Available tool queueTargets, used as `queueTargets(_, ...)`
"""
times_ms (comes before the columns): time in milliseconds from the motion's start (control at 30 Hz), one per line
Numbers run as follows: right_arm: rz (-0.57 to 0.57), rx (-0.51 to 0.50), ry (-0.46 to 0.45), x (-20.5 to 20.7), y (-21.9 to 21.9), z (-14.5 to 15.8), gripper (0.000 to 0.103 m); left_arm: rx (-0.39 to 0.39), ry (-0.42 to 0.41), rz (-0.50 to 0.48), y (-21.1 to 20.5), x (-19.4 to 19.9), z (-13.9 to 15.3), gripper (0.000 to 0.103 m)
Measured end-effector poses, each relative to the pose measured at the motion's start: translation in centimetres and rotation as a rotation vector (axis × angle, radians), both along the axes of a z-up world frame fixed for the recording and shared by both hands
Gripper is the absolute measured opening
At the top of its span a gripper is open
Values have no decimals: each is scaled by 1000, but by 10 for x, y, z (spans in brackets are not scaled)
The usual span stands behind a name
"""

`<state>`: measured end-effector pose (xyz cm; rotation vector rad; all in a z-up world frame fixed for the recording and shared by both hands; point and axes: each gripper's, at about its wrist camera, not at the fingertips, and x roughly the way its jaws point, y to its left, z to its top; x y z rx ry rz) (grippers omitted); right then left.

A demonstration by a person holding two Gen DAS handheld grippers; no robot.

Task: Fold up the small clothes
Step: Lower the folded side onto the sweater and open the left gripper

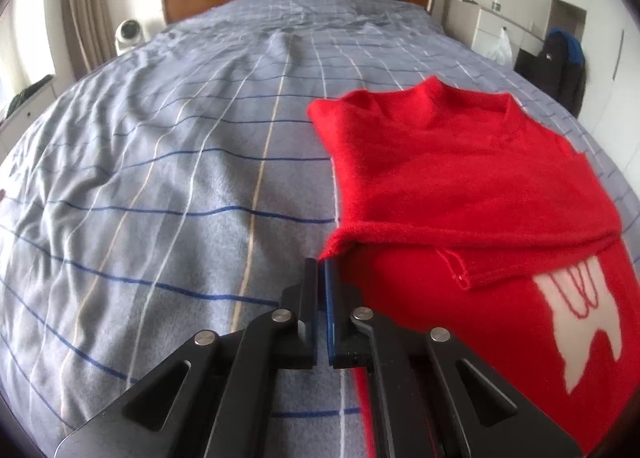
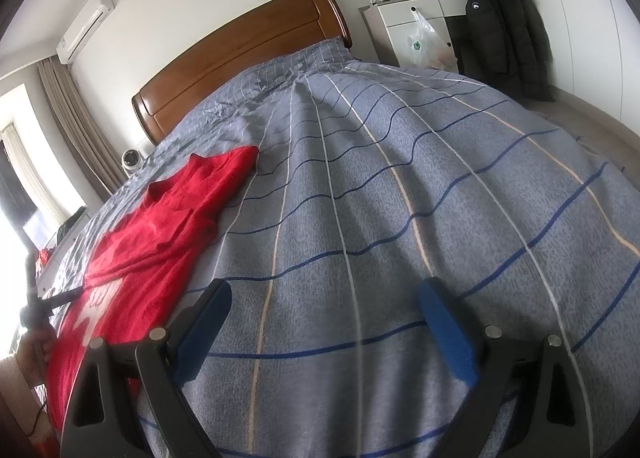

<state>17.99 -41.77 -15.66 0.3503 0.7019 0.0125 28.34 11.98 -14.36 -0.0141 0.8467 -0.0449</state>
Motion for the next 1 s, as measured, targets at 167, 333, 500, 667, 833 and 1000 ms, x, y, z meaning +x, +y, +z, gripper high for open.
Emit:
queueTargets(167, 0, 2, -2, -1, 0, 0, 94, -110, -55, 38, 18, -27, 18, 46)
queueTargets(333, 1, 5, -2, -1, -1, 0, 94, -119, -91, 32, 17, -3, 44, 52)
queueTargets(500, 0, 0, 3, 0, 0, 1, 94, -76, 31, 14, -4, 39, 30, 32)
queueTargets(667, 1, 0, 1, 0, 1, 1, 94, -115, 71, 44, 6, 14, -7, 19)
queueTargets(833, 1, 7, -5, -1, -1, 0, 94, -95, 80, 50, 4, 5, -2, 20)
queueTargets(1000, 2, 11, -4, -1, -2, -1, 94, -78, 66, 48, 12, -19, 9, 40)
